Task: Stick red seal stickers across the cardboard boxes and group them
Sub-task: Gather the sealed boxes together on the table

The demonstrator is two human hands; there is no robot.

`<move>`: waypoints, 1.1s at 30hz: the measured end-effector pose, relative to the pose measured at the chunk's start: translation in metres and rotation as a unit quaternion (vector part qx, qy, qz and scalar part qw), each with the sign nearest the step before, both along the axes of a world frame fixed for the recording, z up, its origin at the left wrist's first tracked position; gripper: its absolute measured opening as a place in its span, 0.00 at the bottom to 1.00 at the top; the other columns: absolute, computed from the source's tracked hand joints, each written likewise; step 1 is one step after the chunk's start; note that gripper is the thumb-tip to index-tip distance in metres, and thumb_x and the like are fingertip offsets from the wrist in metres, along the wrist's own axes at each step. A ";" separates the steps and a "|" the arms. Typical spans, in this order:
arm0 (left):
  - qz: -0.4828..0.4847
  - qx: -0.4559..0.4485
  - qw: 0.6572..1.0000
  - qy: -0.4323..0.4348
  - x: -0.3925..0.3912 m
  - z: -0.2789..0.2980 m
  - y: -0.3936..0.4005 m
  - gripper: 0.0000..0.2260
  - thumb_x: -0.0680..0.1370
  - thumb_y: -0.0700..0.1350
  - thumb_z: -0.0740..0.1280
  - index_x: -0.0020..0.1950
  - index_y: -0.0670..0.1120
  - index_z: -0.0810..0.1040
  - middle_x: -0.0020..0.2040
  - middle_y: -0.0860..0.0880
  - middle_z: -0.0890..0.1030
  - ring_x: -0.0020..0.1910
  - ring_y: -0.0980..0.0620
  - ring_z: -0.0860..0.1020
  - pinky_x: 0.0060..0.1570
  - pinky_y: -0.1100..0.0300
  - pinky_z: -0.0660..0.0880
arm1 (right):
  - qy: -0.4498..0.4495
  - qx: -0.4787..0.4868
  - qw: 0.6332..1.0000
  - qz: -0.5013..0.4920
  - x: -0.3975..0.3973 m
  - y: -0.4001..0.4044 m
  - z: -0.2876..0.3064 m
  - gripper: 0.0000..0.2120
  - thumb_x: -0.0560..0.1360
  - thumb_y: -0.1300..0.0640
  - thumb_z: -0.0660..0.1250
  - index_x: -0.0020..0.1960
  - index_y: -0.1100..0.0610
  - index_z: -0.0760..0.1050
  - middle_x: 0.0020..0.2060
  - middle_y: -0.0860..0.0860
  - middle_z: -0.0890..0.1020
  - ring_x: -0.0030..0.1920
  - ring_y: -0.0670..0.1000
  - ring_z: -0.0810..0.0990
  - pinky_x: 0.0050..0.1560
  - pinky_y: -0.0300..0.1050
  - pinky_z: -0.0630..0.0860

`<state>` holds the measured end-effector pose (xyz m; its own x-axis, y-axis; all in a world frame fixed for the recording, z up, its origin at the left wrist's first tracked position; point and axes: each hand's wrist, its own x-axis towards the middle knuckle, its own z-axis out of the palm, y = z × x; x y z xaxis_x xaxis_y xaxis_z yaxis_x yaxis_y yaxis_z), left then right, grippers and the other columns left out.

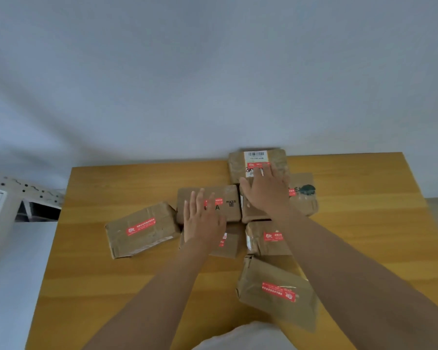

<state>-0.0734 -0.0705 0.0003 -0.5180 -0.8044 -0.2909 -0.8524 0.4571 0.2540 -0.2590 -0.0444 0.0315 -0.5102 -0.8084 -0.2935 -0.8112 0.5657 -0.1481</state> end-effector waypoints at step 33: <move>0.320 0.301 0.850 0.290 -0.134 0.008 -0.078 0.39 0.76 0.61 0.68 0.78 0.46 0.54 0.75 0.47 0.60 0.70 0.44 0.66 0.66 0.48 0.68 | -0.143 -0.216 0.941 -0.219 -0.088 -0.013 -0.024 0.31 0.79 0.47 0.60 0.76 0.59 0.58 0.71 0.56 0.66 0.65 0.55 0.71 0.67 0.55 0.67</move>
<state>-0.2070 -0.1483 0.0078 -0.2268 -0.7711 -0.5949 -0.5297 -0.4149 0.7398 -0.3470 -0.0577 0.0077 -0.7723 -0.6143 -0.1617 -0.4058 0.6729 -0.6186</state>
